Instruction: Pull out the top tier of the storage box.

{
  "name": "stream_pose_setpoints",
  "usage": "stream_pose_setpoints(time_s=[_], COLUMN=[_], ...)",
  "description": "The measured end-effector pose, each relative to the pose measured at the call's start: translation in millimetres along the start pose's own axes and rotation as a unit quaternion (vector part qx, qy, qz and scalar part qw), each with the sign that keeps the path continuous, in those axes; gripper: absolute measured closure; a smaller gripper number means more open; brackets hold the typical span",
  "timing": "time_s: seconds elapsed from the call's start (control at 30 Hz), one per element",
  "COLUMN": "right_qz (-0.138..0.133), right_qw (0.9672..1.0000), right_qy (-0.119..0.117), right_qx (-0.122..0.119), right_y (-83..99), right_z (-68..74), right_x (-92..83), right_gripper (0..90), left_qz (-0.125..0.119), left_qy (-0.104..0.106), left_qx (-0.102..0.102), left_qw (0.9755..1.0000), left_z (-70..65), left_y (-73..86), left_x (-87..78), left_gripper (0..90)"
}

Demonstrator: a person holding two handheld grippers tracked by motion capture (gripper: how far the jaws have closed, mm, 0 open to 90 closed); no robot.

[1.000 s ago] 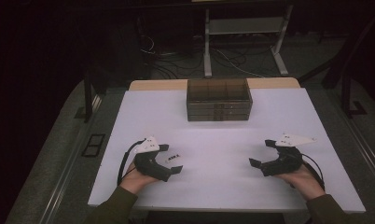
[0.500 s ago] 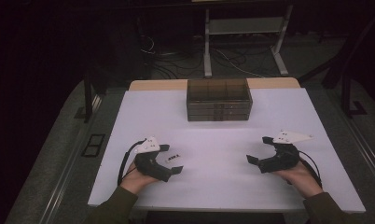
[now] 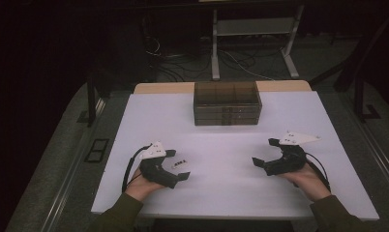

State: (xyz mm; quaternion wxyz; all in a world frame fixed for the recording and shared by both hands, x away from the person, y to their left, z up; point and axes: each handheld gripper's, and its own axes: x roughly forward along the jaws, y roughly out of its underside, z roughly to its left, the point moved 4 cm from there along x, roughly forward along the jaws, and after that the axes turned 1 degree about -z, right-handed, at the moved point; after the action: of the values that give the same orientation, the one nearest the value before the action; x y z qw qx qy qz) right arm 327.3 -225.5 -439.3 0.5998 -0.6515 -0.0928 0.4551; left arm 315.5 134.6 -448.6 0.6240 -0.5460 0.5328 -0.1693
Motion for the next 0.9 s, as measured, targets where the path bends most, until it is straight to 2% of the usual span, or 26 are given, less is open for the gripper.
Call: stream_pose_setpoints(time_s=[0.9], right_qz=[-0.001], right_qw=[1.0], right_qy=[-0.006], right_qx=[-0.001], right_y=[-8.2], right_z=[-0.8], right_x=[10.4], right_gripper=[0.4], left_qz=[-0.003], left_qy=[-0.005], left_qx=[0.003], left_qw=[1.0], left_z=[1.0], left_y=[0.2], left_x=[-1.4], left_gripper=[0.0])
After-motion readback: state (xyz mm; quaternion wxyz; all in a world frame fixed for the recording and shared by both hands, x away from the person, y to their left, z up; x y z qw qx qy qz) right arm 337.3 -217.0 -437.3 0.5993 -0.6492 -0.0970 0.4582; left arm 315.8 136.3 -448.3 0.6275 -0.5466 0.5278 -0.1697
